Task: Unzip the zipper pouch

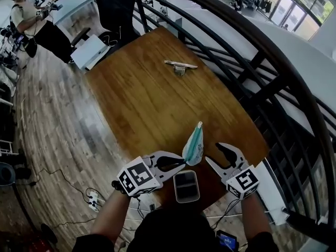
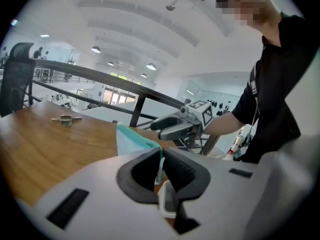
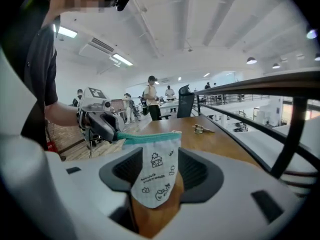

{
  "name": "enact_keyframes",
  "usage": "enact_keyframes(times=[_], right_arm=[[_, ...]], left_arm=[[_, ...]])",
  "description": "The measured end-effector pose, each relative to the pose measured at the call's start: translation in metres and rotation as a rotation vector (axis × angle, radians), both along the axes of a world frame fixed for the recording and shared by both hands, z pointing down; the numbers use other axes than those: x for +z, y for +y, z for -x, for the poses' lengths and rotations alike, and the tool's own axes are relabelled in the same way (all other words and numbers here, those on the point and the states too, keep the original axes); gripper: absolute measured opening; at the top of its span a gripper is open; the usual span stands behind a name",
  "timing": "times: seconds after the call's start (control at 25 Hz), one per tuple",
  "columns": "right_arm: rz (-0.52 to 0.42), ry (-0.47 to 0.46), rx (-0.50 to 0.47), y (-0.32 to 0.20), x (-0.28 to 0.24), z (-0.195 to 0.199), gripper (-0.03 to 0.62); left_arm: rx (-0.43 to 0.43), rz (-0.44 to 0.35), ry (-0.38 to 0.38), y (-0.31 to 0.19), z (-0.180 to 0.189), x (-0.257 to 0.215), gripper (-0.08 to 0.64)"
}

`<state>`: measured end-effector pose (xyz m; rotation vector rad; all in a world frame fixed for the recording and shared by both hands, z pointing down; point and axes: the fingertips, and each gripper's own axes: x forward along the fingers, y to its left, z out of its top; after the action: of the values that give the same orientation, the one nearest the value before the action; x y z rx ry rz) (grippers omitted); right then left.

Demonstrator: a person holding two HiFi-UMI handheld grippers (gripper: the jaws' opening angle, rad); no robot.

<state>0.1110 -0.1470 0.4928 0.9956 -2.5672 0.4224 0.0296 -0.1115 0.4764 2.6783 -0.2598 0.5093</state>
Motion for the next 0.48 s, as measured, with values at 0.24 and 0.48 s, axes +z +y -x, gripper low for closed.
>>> enact_keyframes(times=[0.24, 0.48], right_arm=[[-0.006, 0.004, -0.088, -0.028, -0.011, 0.014, 0.242], [-0.049, 0.241, -0.421, -0.025, 0.01, 0.024, 0.281]], left_arm=[[0.003, 0.002, -0.046, 0.015, 0.001, 0.015, 0.029], [0.001, 0.034, -0.037, 0.028, 0.003, 0.019, 0.029]])
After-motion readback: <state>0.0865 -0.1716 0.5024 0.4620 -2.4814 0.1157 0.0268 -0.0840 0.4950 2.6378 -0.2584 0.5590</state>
